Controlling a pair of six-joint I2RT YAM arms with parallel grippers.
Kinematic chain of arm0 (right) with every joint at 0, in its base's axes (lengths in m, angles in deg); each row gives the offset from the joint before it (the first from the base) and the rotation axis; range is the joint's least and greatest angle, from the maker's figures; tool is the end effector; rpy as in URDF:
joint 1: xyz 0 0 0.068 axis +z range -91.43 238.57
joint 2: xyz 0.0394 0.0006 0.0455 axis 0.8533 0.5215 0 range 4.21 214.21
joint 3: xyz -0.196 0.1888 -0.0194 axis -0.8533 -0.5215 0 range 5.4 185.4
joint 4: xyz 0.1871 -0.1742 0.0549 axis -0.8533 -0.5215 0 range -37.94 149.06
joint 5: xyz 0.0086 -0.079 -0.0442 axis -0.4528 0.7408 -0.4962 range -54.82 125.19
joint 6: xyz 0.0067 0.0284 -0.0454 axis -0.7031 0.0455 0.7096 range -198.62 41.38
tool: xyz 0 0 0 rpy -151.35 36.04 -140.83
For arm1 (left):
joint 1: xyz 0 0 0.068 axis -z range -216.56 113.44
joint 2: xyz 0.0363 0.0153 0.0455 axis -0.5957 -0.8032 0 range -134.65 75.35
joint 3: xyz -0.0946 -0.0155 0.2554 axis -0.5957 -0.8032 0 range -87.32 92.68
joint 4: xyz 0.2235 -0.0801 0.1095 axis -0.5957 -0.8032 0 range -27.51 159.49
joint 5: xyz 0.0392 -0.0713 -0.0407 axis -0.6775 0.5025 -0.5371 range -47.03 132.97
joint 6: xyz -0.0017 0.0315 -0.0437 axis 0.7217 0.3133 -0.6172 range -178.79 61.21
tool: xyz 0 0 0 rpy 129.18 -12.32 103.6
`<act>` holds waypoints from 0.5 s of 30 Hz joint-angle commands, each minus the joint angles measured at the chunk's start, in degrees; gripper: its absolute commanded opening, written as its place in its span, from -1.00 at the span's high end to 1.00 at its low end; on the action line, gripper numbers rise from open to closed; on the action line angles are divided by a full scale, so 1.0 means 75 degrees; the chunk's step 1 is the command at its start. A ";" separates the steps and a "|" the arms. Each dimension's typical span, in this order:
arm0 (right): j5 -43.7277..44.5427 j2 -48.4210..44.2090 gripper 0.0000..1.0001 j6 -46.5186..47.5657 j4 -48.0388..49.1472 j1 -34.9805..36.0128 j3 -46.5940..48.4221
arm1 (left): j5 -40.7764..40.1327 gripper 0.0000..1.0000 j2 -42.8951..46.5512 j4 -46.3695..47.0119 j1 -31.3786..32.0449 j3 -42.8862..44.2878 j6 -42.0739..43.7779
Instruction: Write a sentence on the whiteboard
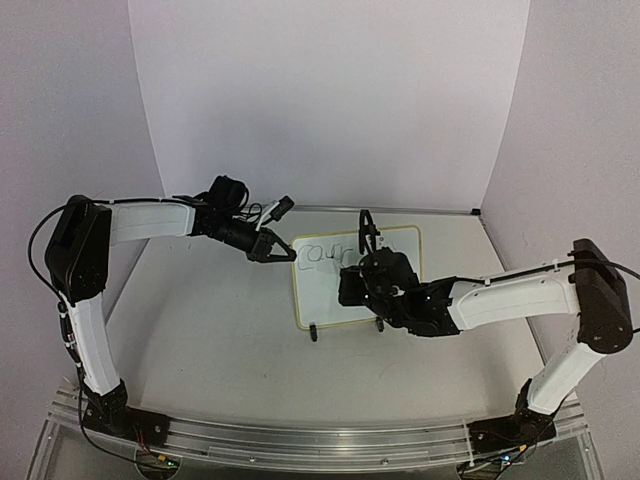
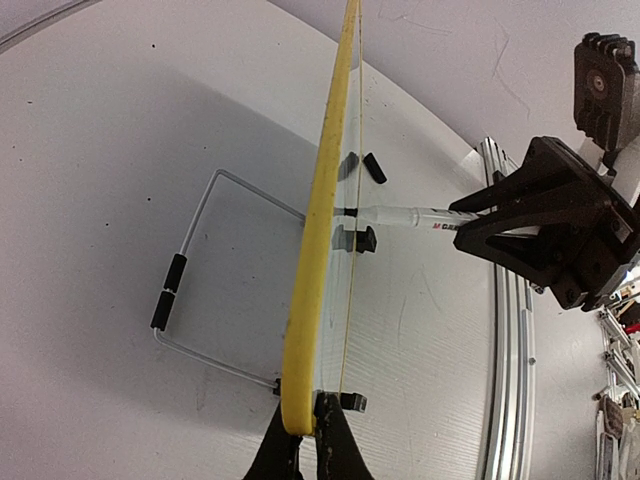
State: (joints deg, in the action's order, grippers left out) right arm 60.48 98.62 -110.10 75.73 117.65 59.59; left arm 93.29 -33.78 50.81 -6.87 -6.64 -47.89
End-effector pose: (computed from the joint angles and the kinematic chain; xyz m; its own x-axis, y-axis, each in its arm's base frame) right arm 0.1998 0.3041 0.2218 -0.4751 0.1258 -0.8709 -0.3825 0.8618 0.3331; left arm 0.3482 -0.2301 0.2280 -0.4793 0.4123 -0.7748 0.8776 0.2213 -0.4252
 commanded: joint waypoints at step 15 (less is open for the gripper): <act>0.0197 -0.0390 1.00 -0.0157 -0.0380 -0.0162 -0.0262 | -0.0858 1.00 0.0145 -0.0346 0.0097 0.0084 0.0818</act>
State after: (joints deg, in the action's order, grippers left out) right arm 60.63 97.67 -110.46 74.68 117.58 58.96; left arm 93.33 -33.76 50.81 -6.87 -6.64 -47.85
